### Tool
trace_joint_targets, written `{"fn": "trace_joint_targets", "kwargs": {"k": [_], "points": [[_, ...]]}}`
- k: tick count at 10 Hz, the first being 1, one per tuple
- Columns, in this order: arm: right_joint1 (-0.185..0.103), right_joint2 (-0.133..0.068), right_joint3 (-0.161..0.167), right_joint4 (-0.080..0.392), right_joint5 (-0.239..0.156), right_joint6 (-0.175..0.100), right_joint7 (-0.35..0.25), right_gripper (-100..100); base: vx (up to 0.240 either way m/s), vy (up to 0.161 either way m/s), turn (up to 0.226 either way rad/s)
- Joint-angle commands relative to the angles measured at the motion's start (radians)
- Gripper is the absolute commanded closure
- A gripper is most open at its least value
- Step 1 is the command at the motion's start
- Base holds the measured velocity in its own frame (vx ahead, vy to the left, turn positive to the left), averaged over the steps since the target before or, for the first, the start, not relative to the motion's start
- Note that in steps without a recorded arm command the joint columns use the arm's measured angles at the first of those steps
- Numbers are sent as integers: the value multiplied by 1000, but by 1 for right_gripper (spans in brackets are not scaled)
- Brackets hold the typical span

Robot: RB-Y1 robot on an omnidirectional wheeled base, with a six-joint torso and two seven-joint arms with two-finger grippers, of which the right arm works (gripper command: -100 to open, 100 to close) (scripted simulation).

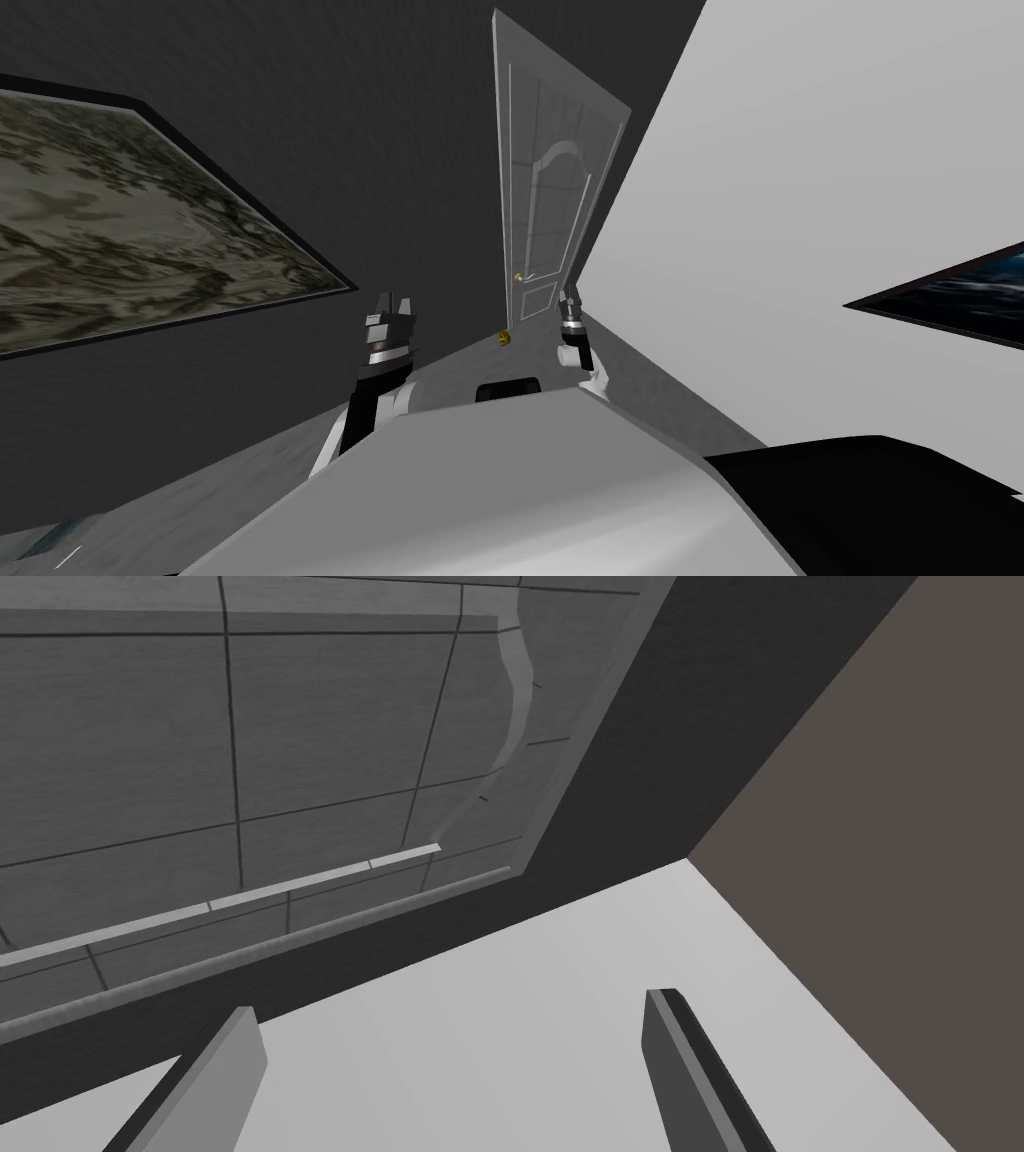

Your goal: Pull the door open

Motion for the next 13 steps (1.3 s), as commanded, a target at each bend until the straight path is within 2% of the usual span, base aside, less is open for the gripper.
{"fn": "trace_joint_targets", "kwargs": {"k": [1,2,3,4,5,6,7,8,9,10,11,12,13], "points": [[-12,-7,-2,43,-2,-5,-4,-100,35,-42,68],[-34,-16,-3,75,-3,-9,-8,-100,40,-47,116],[-34,-16,-3,95,-3,-9,-8,-100,36,-46,80],[-57,-25,-4,128,-5,-13,-12,-100,42,-46,164],[-57,-25,-4,149,-5,-13,-12,-100,36,-47,67],[-80,-35,-5,177,-7,-17,-15,-100,43,-54,103],[-80,-35,-5,202,-7,-17,-15,-100,31,-43,78],[-103,-44,-6,241,-9,-21,-19,-100,38,-52,152],[-103,-44,-6,257,-9,-21,-19,-100,32,-50,77],[-126,-53,-7,289,-10,-24,-23,-100,35,-47,147],[-126,-53,-7,312,-10,-24,-23,-100,33,-45,60],[-149,-63,-8,351,-12,-28,-27,-100,29,-55,124],[-149,-63,-8,367,-12,-28,-27,-100,25,-57,74]]}}
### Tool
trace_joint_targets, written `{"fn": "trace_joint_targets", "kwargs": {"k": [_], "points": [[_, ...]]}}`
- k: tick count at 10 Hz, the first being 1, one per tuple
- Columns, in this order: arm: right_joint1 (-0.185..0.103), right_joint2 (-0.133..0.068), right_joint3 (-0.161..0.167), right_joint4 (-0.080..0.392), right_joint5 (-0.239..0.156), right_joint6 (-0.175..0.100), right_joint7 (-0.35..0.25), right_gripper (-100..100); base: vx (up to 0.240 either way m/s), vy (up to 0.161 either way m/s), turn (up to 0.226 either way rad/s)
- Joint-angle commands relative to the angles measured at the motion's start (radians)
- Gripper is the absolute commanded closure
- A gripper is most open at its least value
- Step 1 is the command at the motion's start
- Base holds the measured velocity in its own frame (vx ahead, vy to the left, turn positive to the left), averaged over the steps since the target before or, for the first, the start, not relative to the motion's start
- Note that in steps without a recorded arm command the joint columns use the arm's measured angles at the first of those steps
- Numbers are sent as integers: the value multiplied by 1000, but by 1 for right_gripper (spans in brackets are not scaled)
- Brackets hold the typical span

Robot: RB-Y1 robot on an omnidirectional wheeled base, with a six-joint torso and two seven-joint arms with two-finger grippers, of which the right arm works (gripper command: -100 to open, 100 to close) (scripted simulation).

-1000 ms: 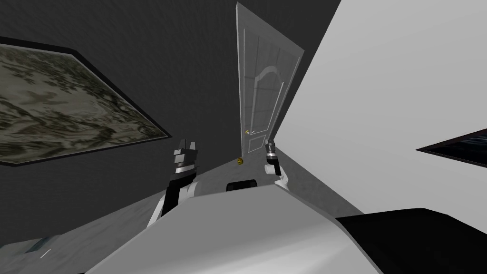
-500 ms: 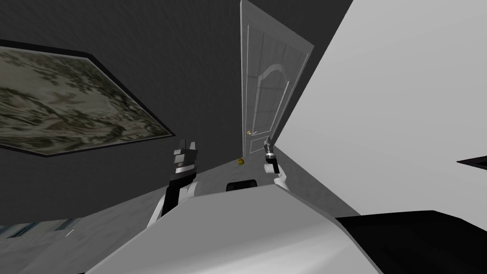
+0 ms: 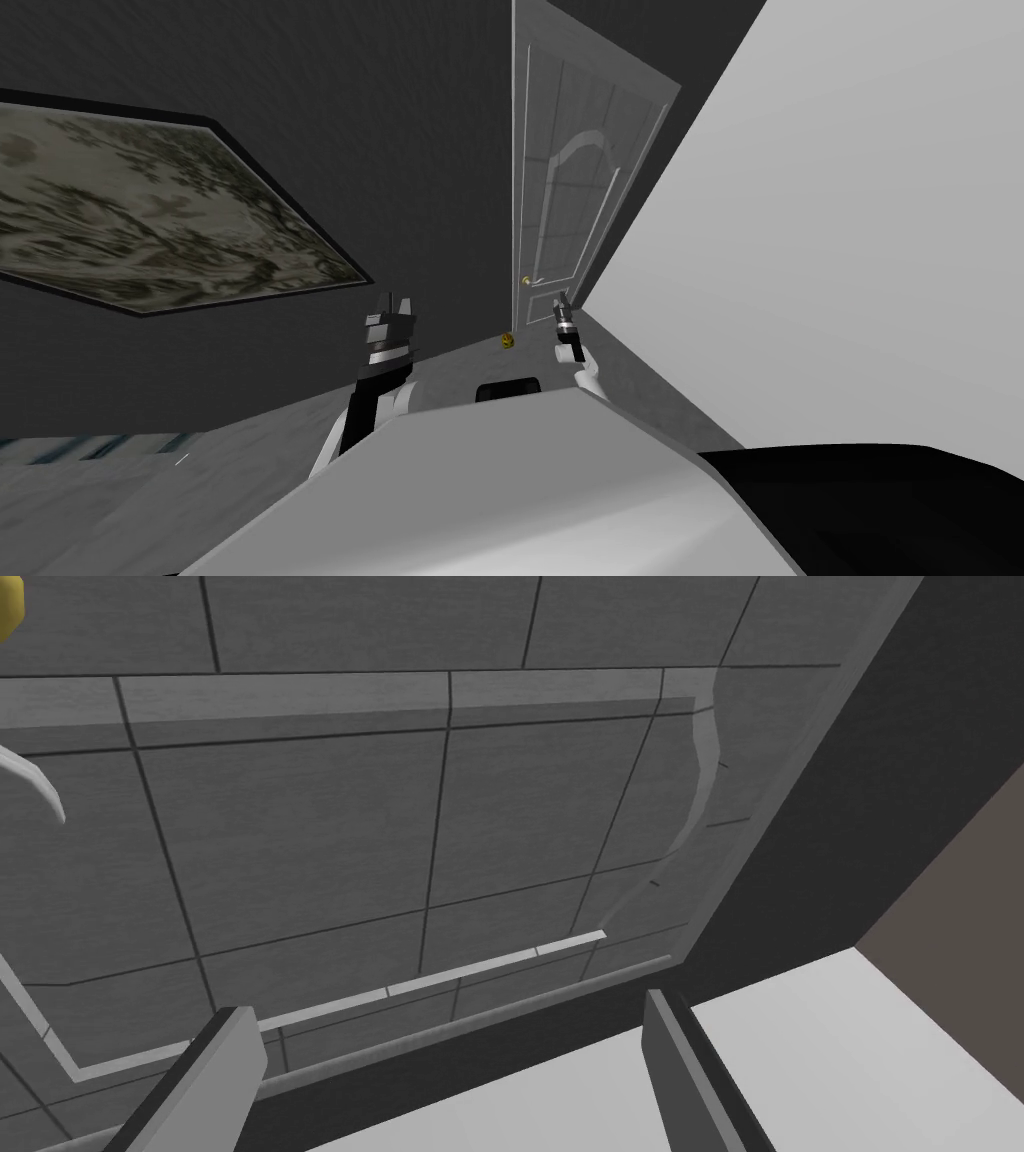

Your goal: Pull the door open

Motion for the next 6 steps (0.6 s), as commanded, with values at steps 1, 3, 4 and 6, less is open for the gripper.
{"fn": "trace_joint_targets", "kwargs": {"k": [1,3,4,6], "points": [[-29,-11,-2,50,-2,-1,-4,-100,35,-61,133],[-52,-20,-3,113,-4,-5,-8,-100,30,-54,106],[-75,-29,-4,147,-6,-9,-12,-100,42,-74,187],[-75,-29,-4,178,-6,-9,-12,-100,31,-56,40]]}}
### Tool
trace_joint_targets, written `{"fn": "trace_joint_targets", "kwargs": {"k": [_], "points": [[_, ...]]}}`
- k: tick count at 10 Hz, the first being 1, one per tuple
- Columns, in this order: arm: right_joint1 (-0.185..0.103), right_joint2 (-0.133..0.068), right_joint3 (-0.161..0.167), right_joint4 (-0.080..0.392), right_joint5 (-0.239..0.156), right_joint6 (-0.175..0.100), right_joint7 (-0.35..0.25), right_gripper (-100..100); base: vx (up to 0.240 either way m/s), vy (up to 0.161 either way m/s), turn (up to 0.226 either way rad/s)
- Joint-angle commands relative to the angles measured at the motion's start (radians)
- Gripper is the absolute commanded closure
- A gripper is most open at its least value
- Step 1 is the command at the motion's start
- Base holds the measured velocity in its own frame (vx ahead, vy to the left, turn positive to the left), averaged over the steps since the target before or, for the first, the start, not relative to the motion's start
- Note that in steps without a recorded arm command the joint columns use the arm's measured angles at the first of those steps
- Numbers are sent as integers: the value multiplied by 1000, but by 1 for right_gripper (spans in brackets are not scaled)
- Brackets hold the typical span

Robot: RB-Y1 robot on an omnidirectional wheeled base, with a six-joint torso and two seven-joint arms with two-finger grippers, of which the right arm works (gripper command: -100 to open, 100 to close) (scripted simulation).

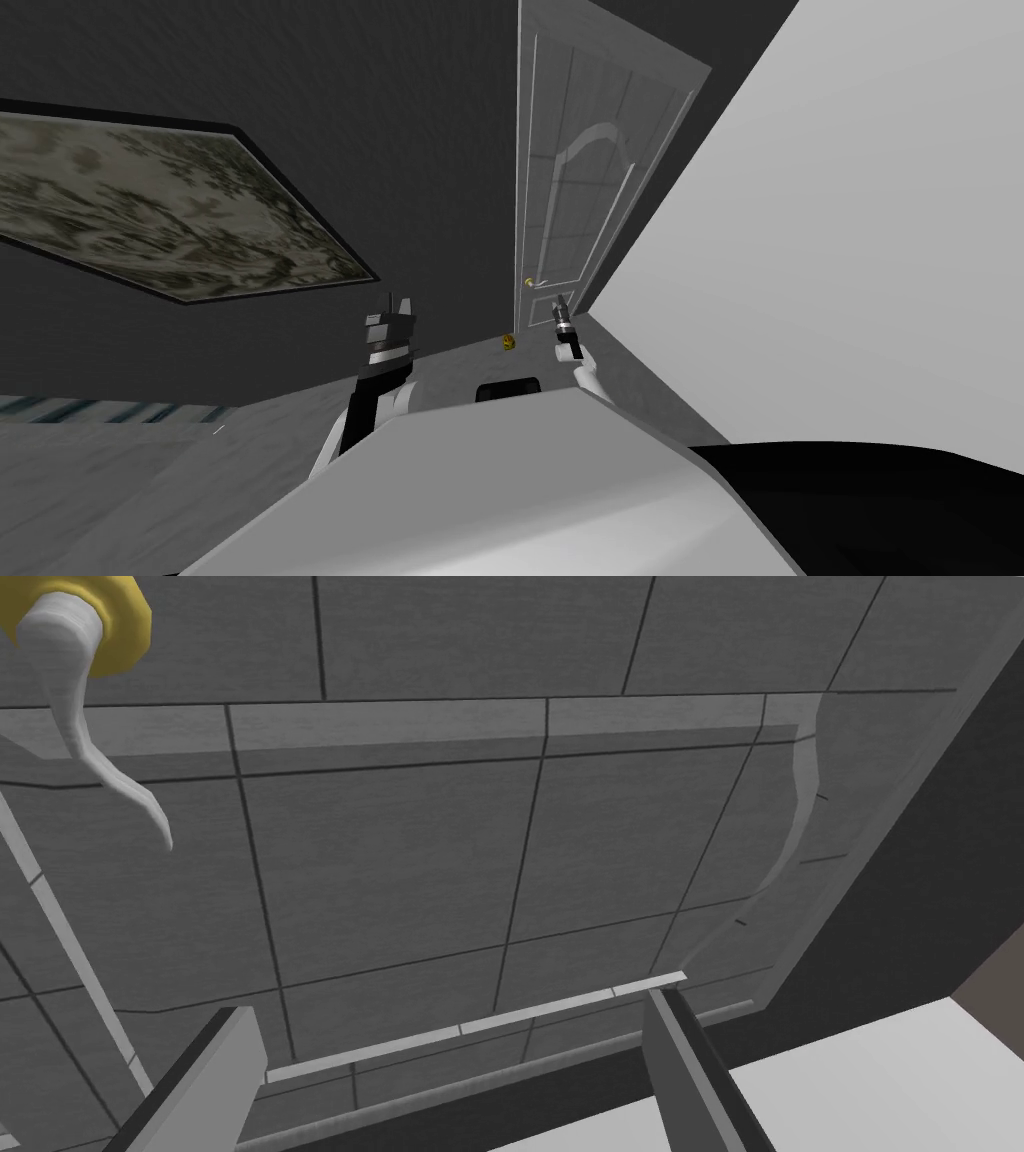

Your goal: Pull the door open

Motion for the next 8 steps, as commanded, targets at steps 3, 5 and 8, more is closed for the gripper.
{"fn": "trace_joint_targets", "kwargs": {"k": [3,5,8], "points": [[-55,-17,-2,110,-4,-15,-6,-100,24,-43,127],[-77,-26,-3,158,-5,-18,-10,-100,23,-55,77],[-98,-33,-4,231,-7,-22,-14,-100,27,-58,96]]}}
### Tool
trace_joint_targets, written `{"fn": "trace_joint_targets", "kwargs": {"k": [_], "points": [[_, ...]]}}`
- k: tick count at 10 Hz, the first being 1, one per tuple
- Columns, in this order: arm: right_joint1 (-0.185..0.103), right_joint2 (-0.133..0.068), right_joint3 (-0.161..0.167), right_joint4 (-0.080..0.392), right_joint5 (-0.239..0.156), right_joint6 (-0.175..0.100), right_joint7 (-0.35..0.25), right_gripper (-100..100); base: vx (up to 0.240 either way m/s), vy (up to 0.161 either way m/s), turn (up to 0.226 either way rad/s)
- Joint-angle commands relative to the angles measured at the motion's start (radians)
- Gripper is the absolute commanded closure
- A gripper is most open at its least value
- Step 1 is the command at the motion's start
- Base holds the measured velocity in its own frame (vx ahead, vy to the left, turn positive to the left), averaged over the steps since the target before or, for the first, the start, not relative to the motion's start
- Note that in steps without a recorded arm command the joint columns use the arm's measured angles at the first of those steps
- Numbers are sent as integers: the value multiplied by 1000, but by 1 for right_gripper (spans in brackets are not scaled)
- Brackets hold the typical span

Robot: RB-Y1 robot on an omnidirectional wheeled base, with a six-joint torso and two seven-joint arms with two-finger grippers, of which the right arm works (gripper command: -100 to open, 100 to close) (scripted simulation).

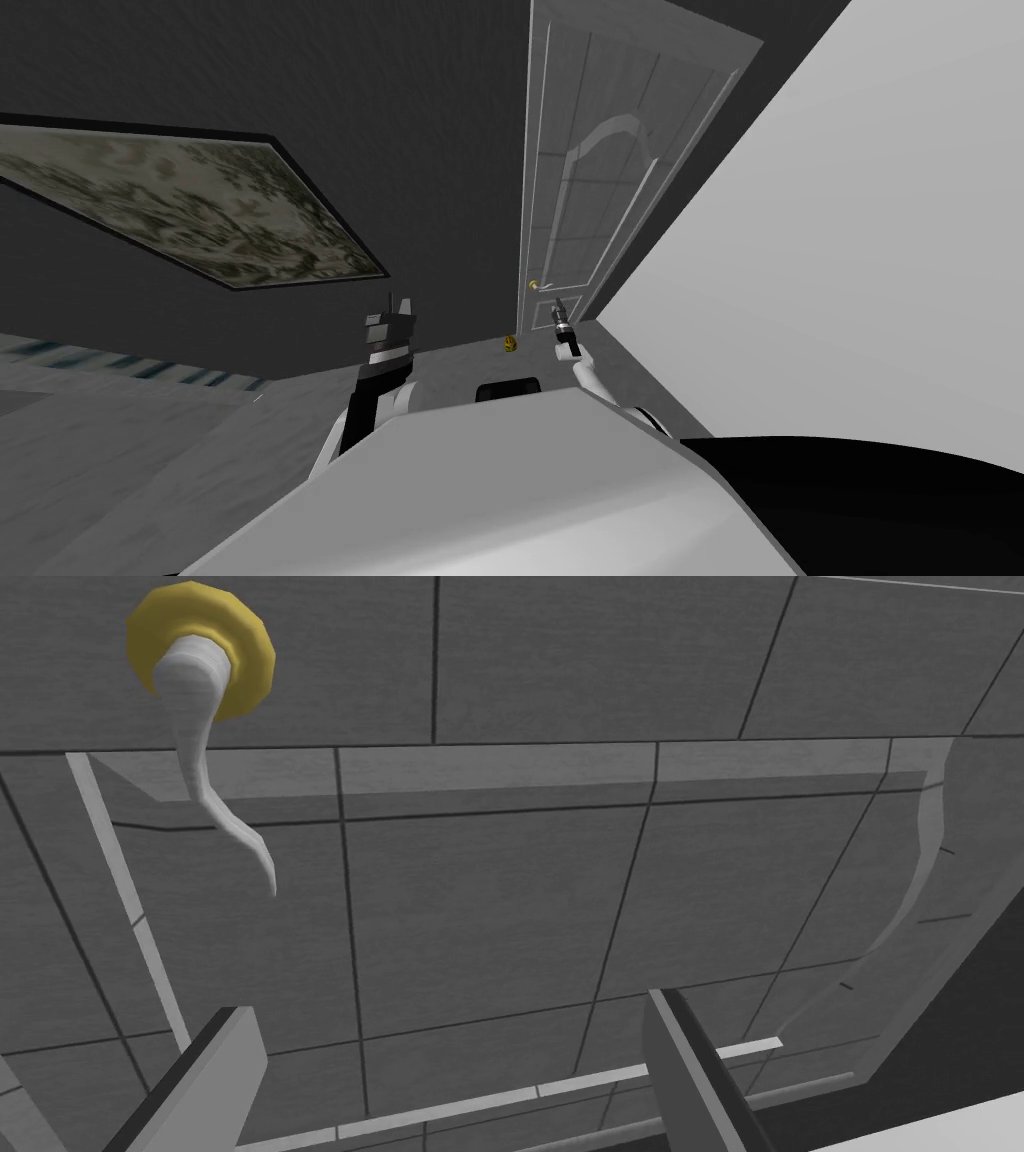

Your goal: Pull the door open

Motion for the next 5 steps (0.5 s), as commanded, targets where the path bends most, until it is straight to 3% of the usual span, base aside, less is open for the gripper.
{"fn": "trace_joint_targets", "kwargs": {"k": [1,2,3,4,5], "points": [[-25,-11,-1,50,-2,-3,-5,-100,25,-58,135],[-25,-11,-1,64,-2,-3,-5,-100,26,-50,68],[-46,-19,-2,110,-4,-7,-9,-100,34,-48,149],[-46,-19,-2,113,-4,-7,-9,-100,22,-43,70],[-65,-26,-3,150,-5,-10,-12,-100,17,-48,104]]}}
